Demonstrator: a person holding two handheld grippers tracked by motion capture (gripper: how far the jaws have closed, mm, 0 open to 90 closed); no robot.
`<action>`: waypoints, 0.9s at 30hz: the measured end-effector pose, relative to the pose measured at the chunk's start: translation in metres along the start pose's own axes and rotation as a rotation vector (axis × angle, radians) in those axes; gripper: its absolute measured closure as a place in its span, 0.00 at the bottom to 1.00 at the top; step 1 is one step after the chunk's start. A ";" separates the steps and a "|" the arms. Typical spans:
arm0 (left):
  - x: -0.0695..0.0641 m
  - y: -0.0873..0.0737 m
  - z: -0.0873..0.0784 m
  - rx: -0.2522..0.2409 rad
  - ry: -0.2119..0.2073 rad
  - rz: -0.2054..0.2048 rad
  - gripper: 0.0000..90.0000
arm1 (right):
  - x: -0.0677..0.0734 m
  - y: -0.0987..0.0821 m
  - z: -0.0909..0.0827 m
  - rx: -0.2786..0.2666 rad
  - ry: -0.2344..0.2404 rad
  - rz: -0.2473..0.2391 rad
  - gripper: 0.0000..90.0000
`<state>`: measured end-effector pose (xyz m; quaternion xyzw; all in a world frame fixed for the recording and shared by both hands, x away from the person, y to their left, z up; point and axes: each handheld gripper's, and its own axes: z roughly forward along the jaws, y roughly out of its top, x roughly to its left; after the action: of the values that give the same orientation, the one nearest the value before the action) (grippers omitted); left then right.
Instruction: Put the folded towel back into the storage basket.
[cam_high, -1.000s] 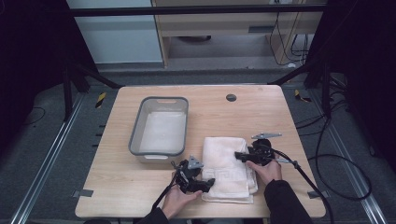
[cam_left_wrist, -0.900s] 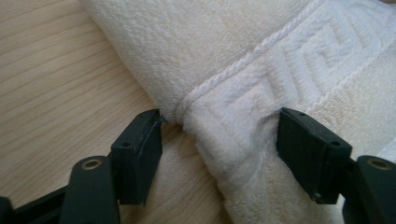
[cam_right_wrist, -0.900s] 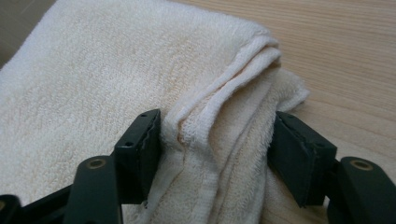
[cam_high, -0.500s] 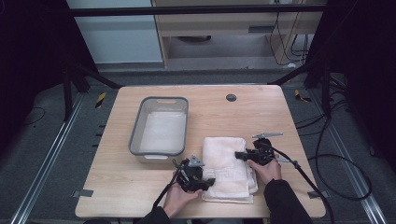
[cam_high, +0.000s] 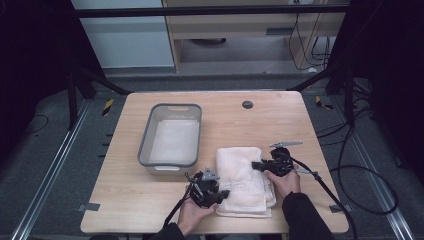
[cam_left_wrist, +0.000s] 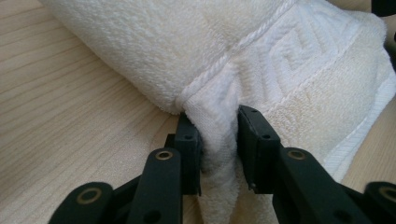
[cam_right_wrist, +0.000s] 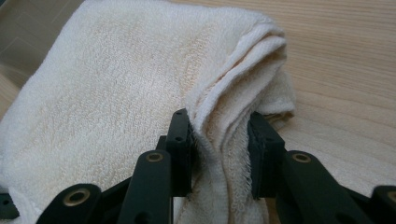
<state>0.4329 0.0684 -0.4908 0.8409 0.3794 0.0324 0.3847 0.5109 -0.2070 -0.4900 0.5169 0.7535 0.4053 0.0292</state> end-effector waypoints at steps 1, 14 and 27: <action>0.000 0.000 0.000 -0.009 -0.004 -0.007 0.79 | 0.000 0.000 0.000 -0.001 0.000 -0.001 0.74; 0.001 0.001 -0.009 -0.043 -0.034 -0.010 0.82 | 0.006 0.005 -0.013 -0.032 0.002 -0.023 0.75; -0.003 0.009 -0.026 -0.100 -0.041 0.009 0.82 | 0.017 0.012 -0.038 -0.112 0.025 -0.048 0.76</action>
<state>0.4267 0.0793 -0.4658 0.8228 0.3654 0.0356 0.4338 0.4948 -0.2137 -0.4502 0.4910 0.7422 0.4524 0.0584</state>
